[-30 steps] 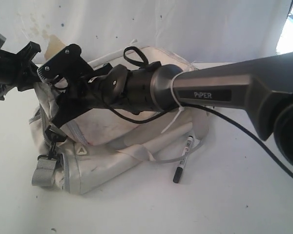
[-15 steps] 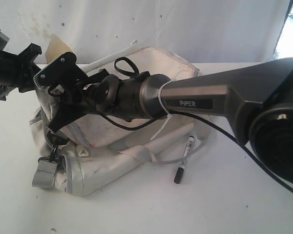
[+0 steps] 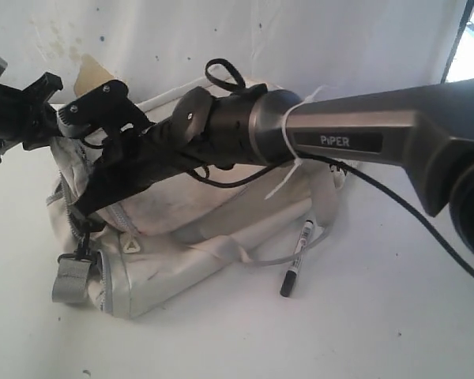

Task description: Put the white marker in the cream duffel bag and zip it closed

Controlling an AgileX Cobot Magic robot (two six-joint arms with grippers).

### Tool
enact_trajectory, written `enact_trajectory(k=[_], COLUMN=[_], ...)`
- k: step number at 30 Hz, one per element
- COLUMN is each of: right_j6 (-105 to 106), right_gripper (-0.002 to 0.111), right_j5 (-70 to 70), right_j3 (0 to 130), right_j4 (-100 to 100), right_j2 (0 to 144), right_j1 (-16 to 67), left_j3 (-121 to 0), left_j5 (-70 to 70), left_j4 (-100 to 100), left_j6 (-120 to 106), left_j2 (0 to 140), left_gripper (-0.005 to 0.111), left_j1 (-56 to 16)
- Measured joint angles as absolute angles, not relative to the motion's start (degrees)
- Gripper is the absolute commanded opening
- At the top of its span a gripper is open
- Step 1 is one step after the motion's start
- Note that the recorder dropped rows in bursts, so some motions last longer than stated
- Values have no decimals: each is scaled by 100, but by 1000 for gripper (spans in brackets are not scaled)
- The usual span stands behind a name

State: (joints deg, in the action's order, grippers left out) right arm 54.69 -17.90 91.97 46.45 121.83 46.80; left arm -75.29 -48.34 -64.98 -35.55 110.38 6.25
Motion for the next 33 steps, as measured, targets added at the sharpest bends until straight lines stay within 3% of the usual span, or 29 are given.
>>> enact_trajectory(k=[4, 16, 31, 33], right_j6=[3904, 1576, 916, 916], right_gripper=[0, 0, 0, 0], right_j5=[-3080, -5004, -5446, -5401], right_j3=[9197, 9197, 9197, 9197], right_j4=[4058, 1437, 411, 400], right_j2=[12026, 11302, 10855, 10855], right_j1=[4393, 4230, 4230, 4230], left_j3=[-7529, -7529, -7529, -7529], left_j5=[-4632, -4315, -3975, -3963], left_j4=[-6523, -6334, -5502, -5490], left_j6=[-3379, -3314, -3596, -3748], left_j2=[11038, 11038, 11038, 11038], left_gripper=[0, 0, 0, 5], left_j1=[628, 628, 618, 618])
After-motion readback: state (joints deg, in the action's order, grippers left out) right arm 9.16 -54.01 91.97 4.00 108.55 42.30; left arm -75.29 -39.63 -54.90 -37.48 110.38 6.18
